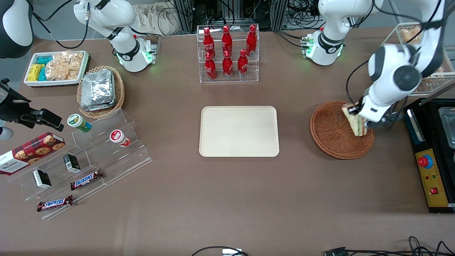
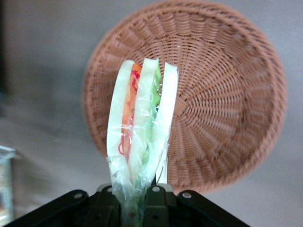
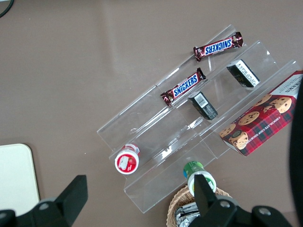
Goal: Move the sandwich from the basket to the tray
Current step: 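Close the left gripper on the sandwich's wrapped edge, then lift the sandwich up out of the basket with the left gripper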
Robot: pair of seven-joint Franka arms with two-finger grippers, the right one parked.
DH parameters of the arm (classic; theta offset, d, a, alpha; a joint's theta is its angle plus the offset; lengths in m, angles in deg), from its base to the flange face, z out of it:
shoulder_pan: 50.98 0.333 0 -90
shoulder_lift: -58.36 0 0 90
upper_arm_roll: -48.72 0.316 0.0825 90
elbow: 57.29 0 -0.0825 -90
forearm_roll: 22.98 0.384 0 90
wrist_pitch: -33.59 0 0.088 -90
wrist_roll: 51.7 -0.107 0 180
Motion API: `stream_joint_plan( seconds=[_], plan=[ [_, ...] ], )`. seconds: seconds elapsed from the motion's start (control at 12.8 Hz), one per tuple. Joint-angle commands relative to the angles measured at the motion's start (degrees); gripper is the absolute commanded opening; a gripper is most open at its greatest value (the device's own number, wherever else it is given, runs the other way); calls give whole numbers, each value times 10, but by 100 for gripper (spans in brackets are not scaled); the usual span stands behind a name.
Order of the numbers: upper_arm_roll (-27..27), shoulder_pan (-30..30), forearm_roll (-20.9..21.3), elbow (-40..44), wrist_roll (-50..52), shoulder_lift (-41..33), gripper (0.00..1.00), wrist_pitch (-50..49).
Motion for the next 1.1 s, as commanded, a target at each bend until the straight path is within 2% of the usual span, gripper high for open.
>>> stream_joint_plan(
  seconds=[0.0,0.16,0.39,0.78,1.02],
  plan=[
    [2,-1,-5,156,-82,-6,0,-174],
    [-1,-4,-11,272,-128,7,0,-280],
    [-22,-20,-48,391,-120,36,0,-359],
    [-179,-20,-52,481,-6,95,0,-380],
    [-290,-20,-44,525,141,178,0,-379]
  ],
)
